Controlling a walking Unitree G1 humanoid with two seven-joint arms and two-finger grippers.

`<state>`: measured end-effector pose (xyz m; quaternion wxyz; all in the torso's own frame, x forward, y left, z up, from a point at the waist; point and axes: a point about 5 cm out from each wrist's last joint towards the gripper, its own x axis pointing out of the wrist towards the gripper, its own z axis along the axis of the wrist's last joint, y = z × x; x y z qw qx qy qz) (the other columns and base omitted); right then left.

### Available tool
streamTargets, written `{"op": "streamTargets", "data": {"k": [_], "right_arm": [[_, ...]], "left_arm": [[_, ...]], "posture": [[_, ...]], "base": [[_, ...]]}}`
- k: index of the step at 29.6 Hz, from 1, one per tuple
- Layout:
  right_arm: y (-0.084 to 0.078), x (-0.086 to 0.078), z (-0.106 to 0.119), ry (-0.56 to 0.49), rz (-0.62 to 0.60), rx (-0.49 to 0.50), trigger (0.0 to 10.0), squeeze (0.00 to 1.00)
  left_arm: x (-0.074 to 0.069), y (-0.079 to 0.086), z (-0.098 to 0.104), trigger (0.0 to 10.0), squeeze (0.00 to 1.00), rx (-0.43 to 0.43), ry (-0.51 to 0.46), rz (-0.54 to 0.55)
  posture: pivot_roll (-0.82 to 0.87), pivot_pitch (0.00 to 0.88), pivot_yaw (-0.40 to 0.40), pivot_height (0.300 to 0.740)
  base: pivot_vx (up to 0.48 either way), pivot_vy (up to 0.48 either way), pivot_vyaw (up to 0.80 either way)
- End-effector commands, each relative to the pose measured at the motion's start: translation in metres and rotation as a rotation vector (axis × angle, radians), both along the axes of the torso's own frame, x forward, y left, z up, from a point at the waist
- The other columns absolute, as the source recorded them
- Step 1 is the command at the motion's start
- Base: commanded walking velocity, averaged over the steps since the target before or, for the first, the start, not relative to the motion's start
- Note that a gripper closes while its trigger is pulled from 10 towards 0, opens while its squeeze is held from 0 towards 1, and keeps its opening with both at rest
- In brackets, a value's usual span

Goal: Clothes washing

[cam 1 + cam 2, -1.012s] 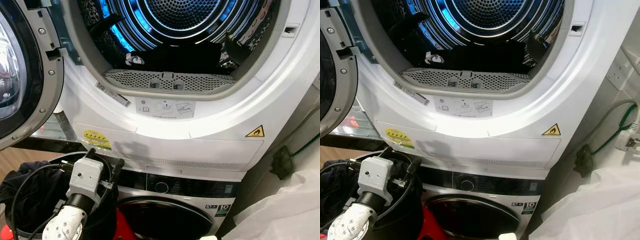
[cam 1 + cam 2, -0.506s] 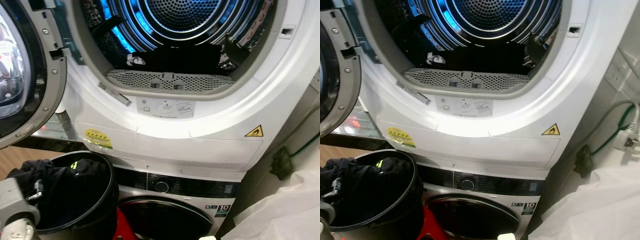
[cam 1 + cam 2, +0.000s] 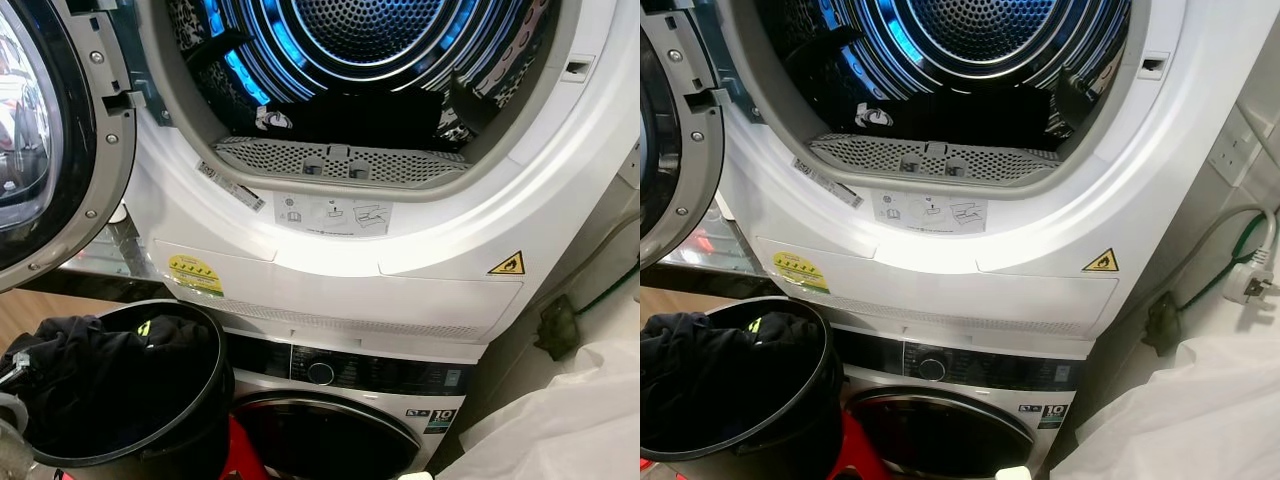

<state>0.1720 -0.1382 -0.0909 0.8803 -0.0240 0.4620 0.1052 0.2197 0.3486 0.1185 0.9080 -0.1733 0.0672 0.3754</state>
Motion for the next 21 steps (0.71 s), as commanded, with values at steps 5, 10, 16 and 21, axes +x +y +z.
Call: {"op": "streamTargets", "data": {"k": [5, 10, 16, 21], "right_arm": [[-0.001, 0.004, 0.002, -0.005, 0.021, -0.009, 10.0, 0.0], [-0.002, 0.004, 0.002, -0.005, 0.032, -0.014, 10.0, 0.0], [-0.006, 0.004, 0.002, -0.003, 0.038, -0.017, 10.0, 0.0], [-0.008, 0.002, 0.001, 0.001, 0.048, -0.02, 10.0, 0.0]], "left_arm": [[0.018, 0.003, 0.008, 10.0, 1.0, -0.035, -0.016, -0.054], [0.026, 0.0, 0.004, 10.0, 1.0, -0.092, -0.009, -0.065], [0.035, -0.007, 0.0, 10.0, 1.0, -0.143, -0.01, -0.08], [0.039, -0.016, -0.009, 10.0, 1.0, -0.209, 0.018, -0.073]], "posture": [[0.23, 0.0, -0.008, 0.74], [0.23, 0.0, -0.016, 0.74], [0.23, 0.0, -0.026, 0.74], [0.22, 0.0, -0.026, 0.74]], "base": [[0.0, 0.0, 0.0], [0.0, 0.0, 0.0], [0.0, 0.0, 0.0], [0.0, 0.0, 0.0]]}}
